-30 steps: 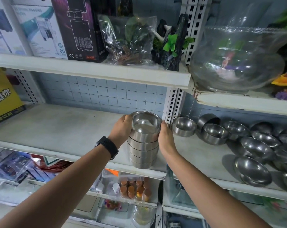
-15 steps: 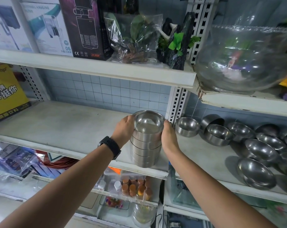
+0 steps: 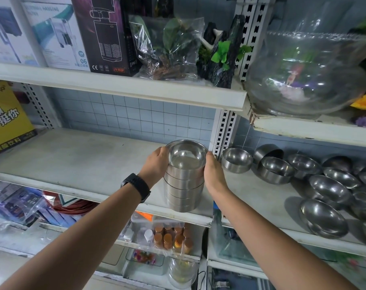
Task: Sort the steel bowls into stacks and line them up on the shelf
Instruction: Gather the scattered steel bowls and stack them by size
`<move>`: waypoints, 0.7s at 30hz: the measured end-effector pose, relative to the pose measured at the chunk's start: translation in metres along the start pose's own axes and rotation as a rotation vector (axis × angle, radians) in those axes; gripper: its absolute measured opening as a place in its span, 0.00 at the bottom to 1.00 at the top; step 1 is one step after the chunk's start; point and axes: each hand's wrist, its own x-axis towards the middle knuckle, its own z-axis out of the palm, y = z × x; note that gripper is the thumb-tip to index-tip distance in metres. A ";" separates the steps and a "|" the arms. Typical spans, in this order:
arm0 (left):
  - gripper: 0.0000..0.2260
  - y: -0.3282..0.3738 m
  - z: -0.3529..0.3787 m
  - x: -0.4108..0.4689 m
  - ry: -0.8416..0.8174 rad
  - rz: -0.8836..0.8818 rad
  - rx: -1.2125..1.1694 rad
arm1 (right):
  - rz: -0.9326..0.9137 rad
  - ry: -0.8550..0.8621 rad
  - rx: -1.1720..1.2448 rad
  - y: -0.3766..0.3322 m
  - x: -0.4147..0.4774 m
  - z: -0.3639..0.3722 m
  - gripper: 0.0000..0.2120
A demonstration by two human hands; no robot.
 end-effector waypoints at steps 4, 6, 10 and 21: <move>0.21 0.002 -0.002 -0.004 -0.015 0.008 0.009 | 0.001 0.004 -0.023 0.000 0.000 0.000 0.21; 0.26 0.003 -0.003 -0.005 -0.022 0.010 -0.006 | 0.005 0.001 -0.028 0.000 0.000 0.000 0.22; 0.17 0.004 -0.003 -0.009 -0.030 0.009 -0.027 | 0.016 0.001 -0.019 0.000 0.000 0.000 0.22; 0.31 0.000 -0.004 -0.006 -0.016 0.046 -0.008 | 0.009 0.014 -0.006 0.001 0.001 0.001 0.22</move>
